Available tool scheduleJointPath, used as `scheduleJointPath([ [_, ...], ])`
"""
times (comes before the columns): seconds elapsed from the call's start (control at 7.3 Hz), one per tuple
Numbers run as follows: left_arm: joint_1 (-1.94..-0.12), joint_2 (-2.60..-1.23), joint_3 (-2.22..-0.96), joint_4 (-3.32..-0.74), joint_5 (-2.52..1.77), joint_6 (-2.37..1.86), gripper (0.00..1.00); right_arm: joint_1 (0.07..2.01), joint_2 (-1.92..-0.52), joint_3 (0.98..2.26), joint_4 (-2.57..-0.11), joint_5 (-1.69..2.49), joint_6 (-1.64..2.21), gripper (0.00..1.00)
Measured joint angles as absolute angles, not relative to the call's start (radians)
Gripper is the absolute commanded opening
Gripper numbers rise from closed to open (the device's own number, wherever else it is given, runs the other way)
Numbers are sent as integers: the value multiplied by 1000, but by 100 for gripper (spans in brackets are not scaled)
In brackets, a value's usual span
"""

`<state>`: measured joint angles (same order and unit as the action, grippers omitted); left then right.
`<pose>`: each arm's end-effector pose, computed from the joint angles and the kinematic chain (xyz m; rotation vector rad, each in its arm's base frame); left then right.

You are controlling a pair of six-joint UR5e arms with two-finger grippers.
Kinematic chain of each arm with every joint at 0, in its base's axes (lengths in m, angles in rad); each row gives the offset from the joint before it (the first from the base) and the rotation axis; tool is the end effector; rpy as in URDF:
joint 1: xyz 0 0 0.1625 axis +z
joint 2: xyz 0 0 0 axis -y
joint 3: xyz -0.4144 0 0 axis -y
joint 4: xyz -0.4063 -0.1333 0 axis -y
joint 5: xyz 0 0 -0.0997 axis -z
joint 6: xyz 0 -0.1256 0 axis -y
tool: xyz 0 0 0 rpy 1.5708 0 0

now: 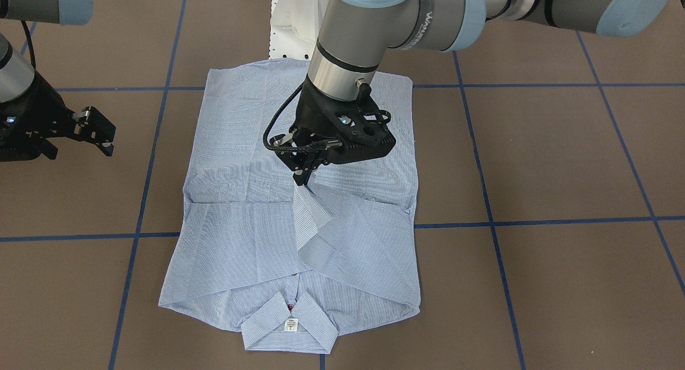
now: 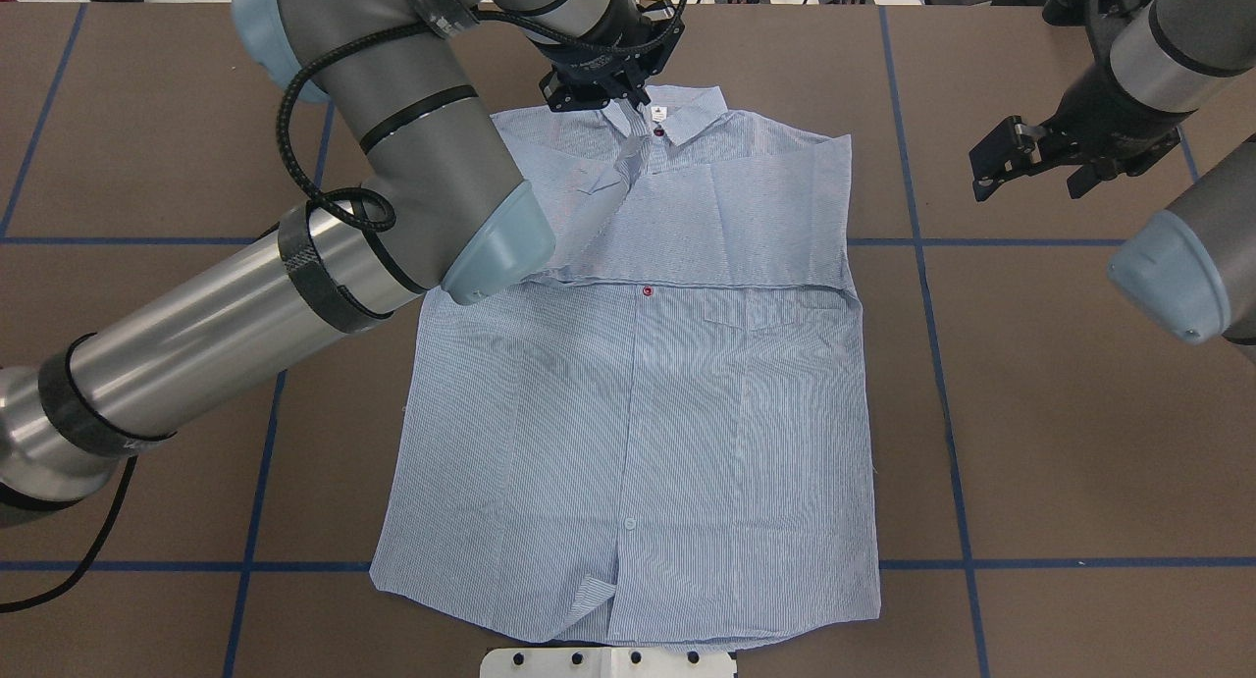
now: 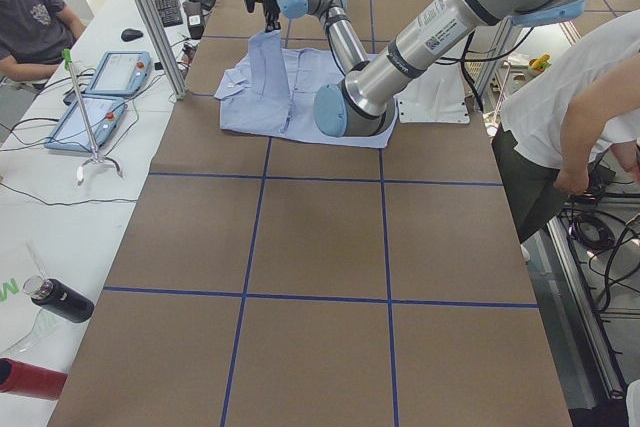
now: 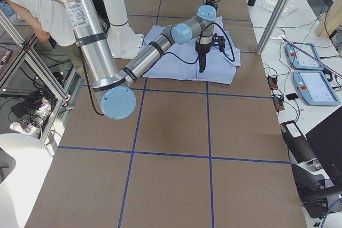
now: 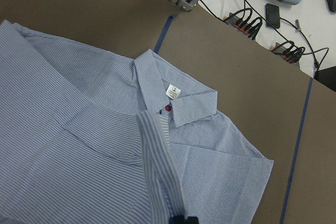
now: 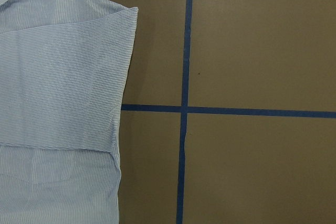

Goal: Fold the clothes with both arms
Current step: 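Fold the other sleeve across the shirt body with the left gripper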

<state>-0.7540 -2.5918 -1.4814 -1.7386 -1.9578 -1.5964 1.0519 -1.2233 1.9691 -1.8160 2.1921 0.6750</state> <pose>0.4840 -0.5723 0.0169 0.0628 1.1477 -0.4806 -0.2334 -0.5301 0.3182 0.0586 -0.7743 -0.0073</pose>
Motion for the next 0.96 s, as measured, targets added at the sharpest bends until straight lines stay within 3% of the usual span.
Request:
scheduleJointPath([
  [0.68,-518,-2585,-1358,-1877,-1751,-1610,2,1051,-1220,1945,-1810,2210,677,100],
  [0.82,-489,-2584,-1344,-1921,-1738,-1605,99,1051,-1216,1943,-1812,2224,679,100],
  [0.96,-464,-2583,-1339,-1976,-1732,-1602,100,1051,-1213,1942,-1811,2238,684,100],
])
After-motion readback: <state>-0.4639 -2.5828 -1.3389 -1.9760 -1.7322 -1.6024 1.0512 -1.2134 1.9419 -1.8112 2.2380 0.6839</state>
